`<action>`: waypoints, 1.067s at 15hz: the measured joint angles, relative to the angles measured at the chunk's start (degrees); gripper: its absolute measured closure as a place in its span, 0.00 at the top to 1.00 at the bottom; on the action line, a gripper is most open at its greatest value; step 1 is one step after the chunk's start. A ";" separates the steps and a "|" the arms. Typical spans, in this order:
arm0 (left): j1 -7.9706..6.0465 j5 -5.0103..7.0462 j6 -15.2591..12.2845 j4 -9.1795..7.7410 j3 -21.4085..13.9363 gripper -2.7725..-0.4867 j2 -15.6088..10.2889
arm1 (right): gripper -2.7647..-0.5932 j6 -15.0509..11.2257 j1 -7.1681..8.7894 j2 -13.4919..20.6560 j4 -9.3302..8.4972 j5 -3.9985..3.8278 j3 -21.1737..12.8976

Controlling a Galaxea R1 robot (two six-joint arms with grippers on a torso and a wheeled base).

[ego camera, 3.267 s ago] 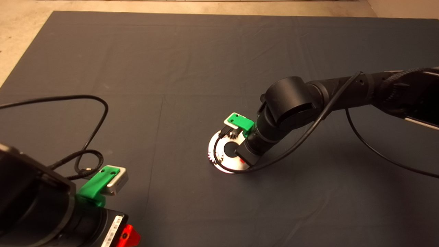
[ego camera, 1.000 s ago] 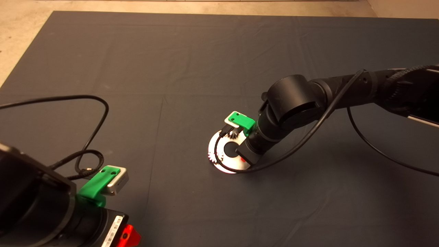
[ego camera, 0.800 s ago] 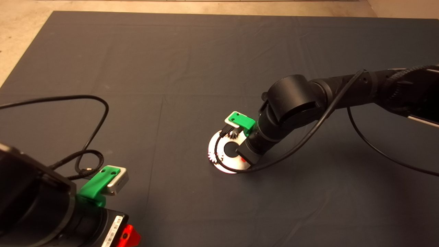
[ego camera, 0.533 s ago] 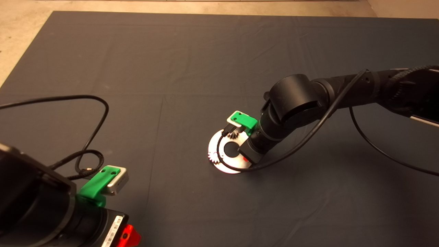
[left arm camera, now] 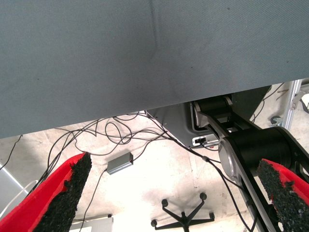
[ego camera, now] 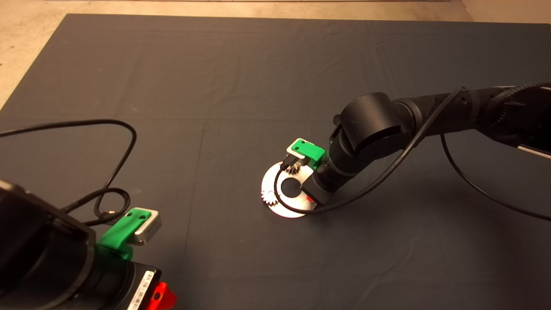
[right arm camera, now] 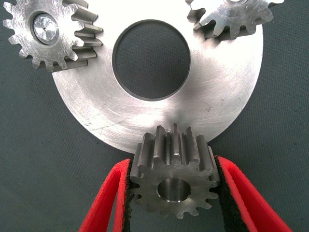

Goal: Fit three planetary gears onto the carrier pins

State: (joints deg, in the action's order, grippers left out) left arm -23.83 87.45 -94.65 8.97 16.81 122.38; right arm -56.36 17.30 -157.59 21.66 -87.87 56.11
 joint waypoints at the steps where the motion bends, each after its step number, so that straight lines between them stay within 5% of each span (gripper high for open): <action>1: 0.00 0.00 0.00 0.01 0.00 0.87 0.00 | 0.17 0.00 0.00 0.00 0.00 0.00 0.00; 16: 0.00 0.00 0.00 0.00 0.00 0.87 0.00 | 0.17 0.18 -0.96 -0.03 0.00 0.00 -0.22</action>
State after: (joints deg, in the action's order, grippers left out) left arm -23.83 87.46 -94.65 8.97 16.81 122.38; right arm -56.17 16.34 -157.62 21.66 -87.87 55.89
